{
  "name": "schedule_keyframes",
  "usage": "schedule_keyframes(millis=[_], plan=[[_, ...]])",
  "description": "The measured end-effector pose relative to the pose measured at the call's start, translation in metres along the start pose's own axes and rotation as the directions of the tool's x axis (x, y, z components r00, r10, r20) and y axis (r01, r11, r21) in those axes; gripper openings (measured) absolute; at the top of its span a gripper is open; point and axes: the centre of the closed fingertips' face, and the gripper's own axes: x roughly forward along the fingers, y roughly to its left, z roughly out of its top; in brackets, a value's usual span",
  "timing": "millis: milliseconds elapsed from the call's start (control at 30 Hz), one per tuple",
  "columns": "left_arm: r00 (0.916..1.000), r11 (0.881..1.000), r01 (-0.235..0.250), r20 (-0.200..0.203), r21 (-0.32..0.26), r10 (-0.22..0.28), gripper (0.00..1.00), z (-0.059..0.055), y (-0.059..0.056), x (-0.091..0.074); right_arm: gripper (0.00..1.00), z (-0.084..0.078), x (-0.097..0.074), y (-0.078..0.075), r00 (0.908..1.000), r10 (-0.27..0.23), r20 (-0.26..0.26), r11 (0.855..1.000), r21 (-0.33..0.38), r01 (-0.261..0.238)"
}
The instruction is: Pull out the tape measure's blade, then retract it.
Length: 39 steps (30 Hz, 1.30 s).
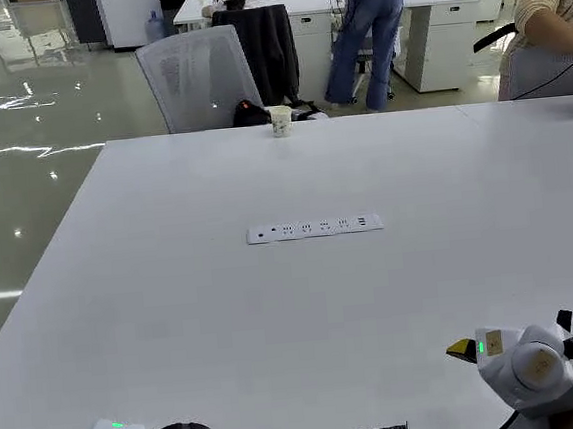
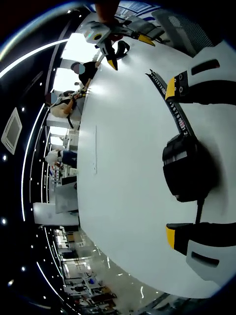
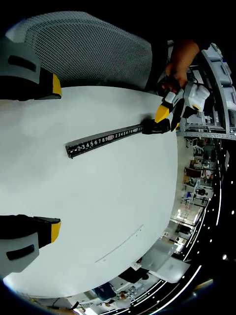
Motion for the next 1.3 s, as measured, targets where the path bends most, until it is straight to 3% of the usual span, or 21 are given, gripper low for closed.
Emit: schedule_keyframes(millis=[67,233,400,533,733,800,867,1033,1100,1300], plan=[[0.9998,1.0,-0.013,0.018,0.0,0.013,0.99,0.001,0.0,0.001,0.99,0.002,0.002,-0.001,1.0,0.005,-0.006,1.0,-0.013,-0.005],[0.9997,1.0,-0.024,0.011,-0.011,0.024,0.99,-0.004,-0.001,0.005,0.99,0.004,0.006,-0.002,0.9996,0.021,-0.017,0.999,-0.034,-0.021],[0.9967,0.997,-0.072,0.034,-0.038,0.074,0.99,0.004,0.003,0.005,0.99,0.007,0.009,-0.002,0.9993,0.036,-0.013,0.998,-0.05,-0.037],[0.9967,0.996,-0.065,0.046,-0.06,0.068,0.99,0.006,-0.002,0.009,0.99,0.01,0.012,-0.002,0.9989,0.043,-0.019,0.997,-0.065,-0.044],[0.9964,0.997,-0.067,0.05,-0.032,0.069,0.99,0.001,-0.004,0.01,0.99,0.011,0.019,-0.004,0.9979,0.051,-0.04,0.995,-0.086,-0.054],[0.9959,0.998,-0.06,0.067,-0.019,0.061,0.99,0.003,-0.005,0.01,0.99,0.013,0.02,-0.005,0.9978,0.052,-0.042,0.995,-0.088,-0.055],[0.995,0.998,-0.058,0.083,0.021,0.056,0.99,0.003,-0.007,0.012,0.96,0.013,0.022,-0.008,0.9978,0.05,-0.043,0.995,-0.088,-0.054],[0.9978,0.999,-0.045,0.049,-0.001,0.045,0.99,-0.008,-0.006,0.014,0.92,0.017,0.029,-0.007,0.997,0.064,-0.042,0.992,-0.109,-0.069],[0.9975,0.999,-0.046,0.054,-0.006,0.046,0.99,-0.008,-0.005,0.015,0.9,0.017,0.031,-0.006,0.996,0.073,-0.05,0.99,-0.116,-0.079],[0.9979,0.999,-0.052,0.038,-0.007,0.052,0.98,-0.013,-0.002,0.016,0.73,0.015,0.037,0.002,0.9882,0.133,-0.075,0.98,-0.136,-0.143]])
